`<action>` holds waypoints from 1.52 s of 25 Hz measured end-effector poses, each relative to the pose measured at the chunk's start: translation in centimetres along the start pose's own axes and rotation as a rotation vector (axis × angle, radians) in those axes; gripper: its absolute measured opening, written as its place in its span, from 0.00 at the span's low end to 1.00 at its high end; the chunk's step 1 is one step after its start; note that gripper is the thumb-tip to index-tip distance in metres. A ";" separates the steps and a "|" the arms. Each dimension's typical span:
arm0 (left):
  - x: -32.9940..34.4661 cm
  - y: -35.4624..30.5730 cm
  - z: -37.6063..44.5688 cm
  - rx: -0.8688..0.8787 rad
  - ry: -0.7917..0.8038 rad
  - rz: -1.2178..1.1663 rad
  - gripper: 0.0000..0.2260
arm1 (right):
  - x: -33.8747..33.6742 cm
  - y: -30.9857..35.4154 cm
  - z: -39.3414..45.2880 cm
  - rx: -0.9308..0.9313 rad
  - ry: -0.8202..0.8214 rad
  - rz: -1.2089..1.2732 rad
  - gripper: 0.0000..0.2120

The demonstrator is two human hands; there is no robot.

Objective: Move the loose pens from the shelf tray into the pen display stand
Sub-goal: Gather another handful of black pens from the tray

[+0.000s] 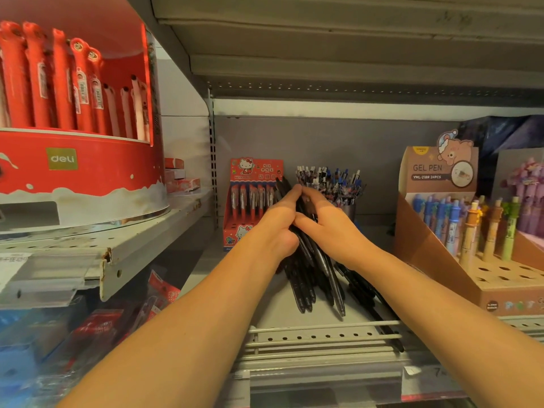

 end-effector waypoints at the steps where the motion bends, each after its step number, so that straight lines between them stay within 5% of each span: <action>1: -0.1 -0.1 -0.1 -0.001 -0.013 0.014 0.16 | -0.2 0.1 -0.1 -0.004 -0.022 -0.005 0.31; 7: -0.2 -0.6 -0.3 0.001 -0.042 0.019 0.22 | -0.6 0.5 -0.4 -0.039 -0.113 -0.107 0.21; 14: 0.5 -0.5 -1.4 -0.043 0.068 -0.121 0.11 | -1.4 1.7 -0.8 -0.074 -0.177 -0.124 0.11; 16: 0.7 -0.4 -1.4 -0.008 0.090 0.005 0.11 | -2.0 1.8 -0.7 -0.035 -0.212 -0.226 0.10; 19: 1.0 -0.2 -1.0 0.064 0.083 0.377 0.22 | -3.3 1.4 1.0 0.135 -0.236 -0.298 0.11; 23: 0.7 -0.7 -0.9 0.094 0.041 0.436 0.33 | -3.9 1.7 3.3 0.344 -0.159 -0.391 0.12; 29: 0.8 -1.7 -1.7 0.172 0.042 0.138 0.16 | -3.0 4.8 0.5 -0.035 -0.272 -0.240 0.17; 34: -1.0 -3.4 -0.7 0.211 -0.117 0.174 0.19 | -1.1 1.5 -2.2 0.140 0.229 -0.011 0.14; 38: -0.5 -2.8 -0.4 0.224 -0.115 0.374 0.21 | -1.1 0.8 -2.1 0.173 0.240 0.216 0.13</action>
Point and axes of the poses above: each hand's wrist, its own z-axis towards the middle knuckle, its own x-axis out of the palm, y = z × x, the point moved 7 cm from there along z, towards the middle knuckle, and after that the axes turned 9 degrees about y, right-handed, at the moved point
